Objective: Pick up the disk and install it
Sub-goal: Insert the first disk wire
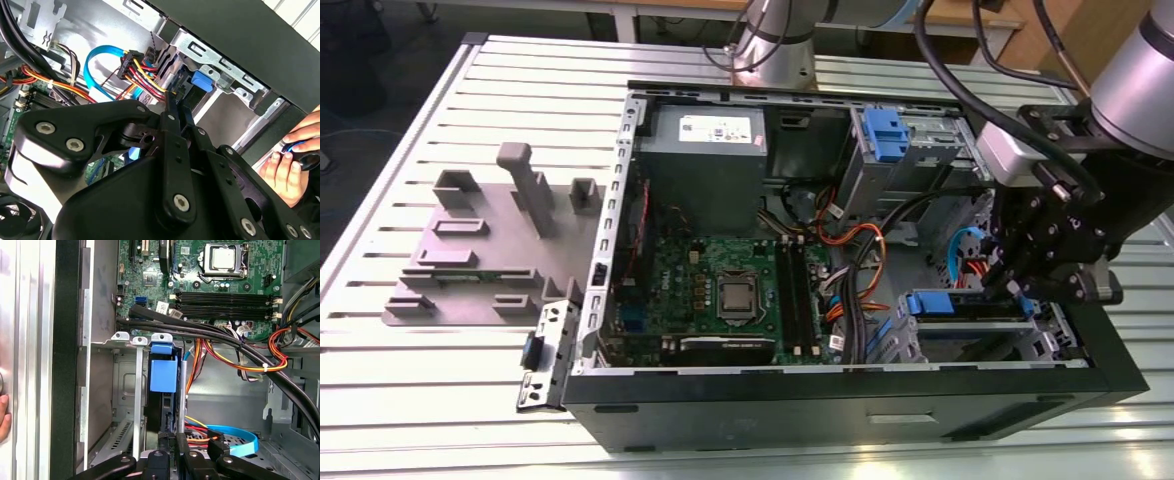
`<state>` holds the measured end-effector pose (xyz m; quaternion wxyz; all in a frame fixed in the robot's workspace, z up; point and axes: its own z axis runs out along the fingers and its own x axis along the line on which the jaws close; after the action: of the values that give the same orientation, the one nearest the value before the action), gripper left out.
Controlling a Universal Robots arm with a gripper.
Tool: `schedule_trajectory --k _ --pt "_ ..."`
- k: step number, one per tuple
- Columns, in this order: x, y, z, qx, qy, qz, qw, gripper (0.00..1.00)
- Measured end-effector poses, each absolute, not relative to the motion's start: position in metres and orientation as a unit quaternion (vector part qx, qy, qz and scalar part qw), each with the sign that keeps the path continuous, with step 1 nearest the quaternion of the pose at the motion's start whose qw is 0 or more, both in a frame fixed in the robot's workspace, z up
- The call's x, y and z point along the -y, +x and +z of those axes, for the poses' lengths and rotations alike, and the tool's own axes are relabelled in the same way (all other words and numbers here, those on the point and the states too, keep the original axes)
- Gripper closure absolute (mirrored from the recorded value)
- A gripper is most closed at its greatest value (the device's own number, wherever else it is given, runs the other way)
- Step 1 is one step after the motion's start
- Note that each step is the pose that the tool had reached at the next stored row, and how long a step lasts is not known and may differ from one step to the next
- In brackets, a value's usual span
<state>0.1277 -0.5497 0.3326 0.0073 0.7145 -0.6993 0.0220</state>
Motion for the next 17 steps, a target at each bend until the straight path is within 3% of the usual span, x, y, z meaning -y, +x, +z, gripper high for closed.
schedule_trajectory --k 17 --pt "0.5507 0.1276 0.3282 0.699 0.714 0.021 0.007 0.83"
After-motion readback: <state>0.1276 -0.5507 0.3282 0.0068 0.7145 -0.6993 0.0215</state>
